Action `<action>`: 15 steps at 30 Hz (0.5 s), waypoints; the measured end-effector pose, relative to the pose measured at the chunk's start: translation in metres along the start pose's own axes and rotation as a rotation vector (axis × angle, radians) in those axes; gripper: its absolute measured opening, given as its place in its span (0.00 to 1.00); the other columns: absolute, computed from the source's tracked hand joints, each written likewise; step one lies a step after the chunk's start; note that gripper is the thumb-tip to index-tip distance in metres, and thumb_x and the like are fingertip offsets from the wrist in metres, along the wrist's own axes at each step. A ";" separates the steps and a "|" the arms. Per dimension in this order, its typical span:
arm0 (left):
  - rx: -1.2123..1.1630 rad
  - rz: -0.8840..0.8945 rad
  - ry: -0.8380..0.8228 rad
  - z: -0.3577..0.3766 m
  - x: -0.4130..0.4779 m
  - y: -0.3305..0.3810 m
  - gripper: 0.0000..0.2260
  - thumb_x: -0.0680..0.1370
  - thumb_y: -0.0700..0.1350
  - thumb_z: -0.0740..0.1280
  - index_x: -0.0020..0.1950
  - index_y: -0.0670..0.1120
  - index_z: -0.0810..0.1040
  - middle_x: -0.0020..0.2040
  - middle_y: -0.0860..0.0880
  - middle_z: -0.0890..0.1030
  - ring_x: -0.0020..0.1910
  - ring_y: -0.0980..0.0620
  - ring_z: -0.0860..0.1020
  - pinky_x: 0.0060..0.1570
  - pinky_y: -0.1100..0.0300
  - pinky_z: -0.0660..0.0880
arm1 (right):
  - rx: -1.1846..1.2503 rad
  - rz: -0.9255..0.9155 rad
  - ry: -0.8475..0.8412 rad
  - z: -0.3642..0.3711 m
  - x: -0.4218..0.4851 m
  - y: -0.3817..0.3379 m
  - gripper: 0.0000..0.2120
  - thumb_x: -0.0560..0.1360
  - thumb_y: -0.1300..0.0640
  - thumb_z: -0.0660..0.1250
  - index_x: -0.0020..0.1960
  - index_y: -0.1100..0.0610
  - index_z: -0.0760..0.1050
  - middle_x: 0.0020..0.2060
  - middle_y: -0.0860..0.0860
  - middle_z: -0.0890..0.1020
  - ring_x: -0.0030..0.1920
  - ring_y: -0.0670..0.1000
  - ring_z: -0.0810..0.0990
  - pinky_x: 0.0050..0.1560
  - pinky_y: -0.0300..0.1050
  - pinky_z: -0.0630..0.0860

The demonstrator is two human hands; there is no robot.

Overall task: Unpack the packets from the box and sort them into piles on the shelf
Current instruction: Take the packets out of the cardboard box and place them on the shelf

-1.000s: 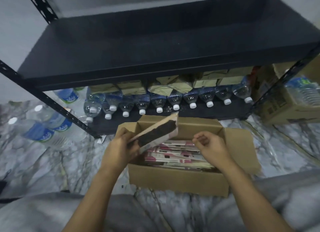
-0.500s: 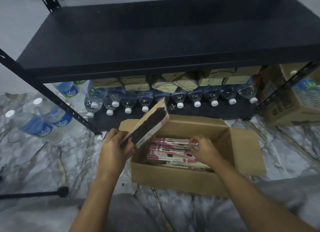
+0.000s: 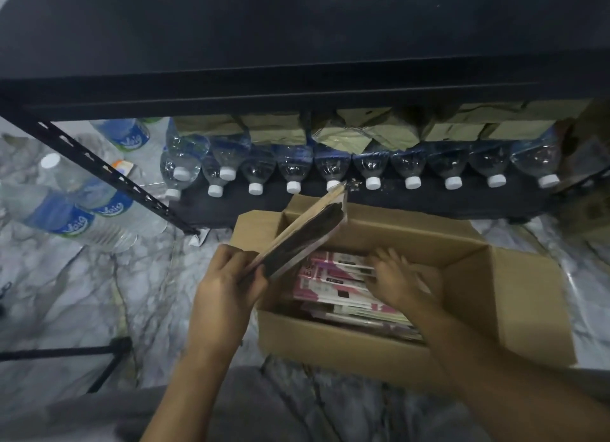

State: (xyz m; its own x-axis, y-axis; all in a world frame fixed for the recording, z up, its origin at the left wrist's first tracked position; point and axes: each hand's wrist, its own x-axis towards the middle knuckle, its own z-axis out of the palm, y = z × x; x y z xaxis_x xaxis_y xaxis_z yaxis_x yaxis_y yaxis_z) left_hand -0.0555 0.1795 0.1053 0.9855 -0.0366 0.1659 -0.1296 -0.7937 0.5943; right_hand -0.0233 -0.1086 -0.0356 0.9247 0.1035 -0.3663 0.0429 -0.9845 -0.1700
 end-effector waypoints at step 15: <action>0.005 0.000 0.033 0.003 0.000 -0.004 0.05 0.73 0.36 0.72 0.47 0.43 0.81 0.44 0.54 0.72 0.45 0.71 0.73 0.42 0.79 0.65 | -0.152 -0.038 0.110 -0.006 0.002 0.006 0.14 0.73 0.56 0.64 0.59 0.52 0.77 0.56 0.50 0.78 0.59 0.54 0.73 0.60 0.50 0.67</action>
State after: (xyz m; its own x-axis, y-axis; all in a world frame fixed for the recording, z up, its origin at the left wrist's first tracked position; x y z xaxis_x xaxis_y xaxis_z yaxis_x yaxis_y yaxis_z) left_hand -0.0550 0.1813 0.1006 0.9813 -0.0169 0.1920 -0.1293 -0.7967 0.5904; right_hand -0.0192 -0.1149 -0.0322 0.9567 0.1333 -0.2587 0.1276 -0.9911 -0.0388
